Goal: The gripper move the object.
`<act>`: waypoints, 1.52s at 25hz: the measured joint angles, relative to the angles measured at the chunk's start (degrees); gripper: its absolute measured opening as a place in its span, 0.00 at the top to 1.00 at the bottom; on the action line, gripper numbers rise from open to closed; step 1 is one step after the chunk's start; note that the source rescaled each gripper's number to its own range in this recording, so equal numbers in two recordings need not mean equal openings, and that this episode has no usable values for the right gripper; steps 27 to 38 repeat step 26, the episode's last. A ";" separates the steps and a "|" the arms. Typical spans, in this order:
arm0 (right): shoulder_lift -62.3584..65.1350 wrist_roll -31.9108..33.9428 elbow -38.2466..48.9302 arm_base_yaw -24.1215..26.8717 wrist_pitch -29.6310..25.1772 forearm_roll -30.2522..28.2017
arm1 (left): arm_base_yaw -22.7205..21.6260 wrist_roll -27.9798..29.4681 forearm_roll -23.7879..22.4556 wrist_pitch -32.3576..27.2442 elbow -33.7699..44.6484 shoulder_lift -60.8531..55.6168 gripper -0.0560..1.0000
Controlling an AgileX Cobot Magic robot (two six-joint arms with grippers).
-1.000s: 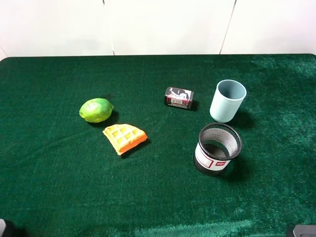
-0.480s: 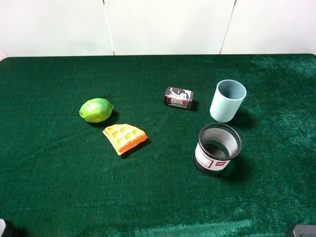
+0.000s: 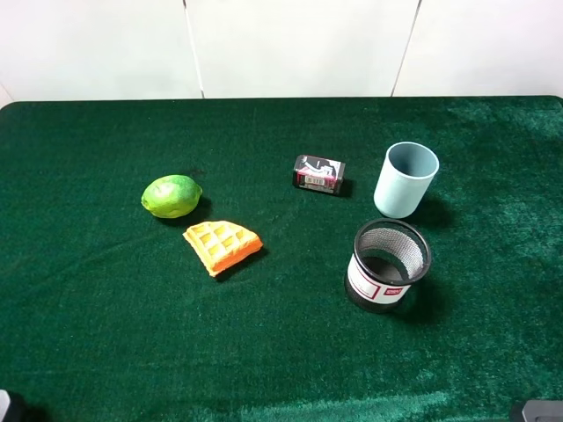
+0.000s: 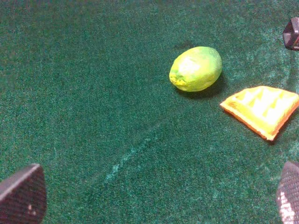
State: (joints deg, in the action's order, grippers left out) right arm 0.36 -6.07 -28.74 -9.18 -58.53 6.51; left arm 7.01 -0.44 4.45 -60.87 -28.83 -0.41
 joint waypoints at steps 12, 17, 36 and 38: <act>0.00 0.00 0.00 0.00 0.00 0.00 | 0.00 0.00 0.00 0.00 0.00 0.00 0.00; 0.00 0.00 0.00 0.00 0.00 0.00 | 0.00 0.00 0.00 0.00 0.00 0.00 0.00; 0.00 0.00 0.00 0.00 0.00 0.00 | 0.00 0.00 0.00 0.00 0.00 0.00 0.00; 0.00 0.00 0.00 0.00 0.00 0.00 | 0.00 0.00 0.00 0.00 0.00 0.00 0.00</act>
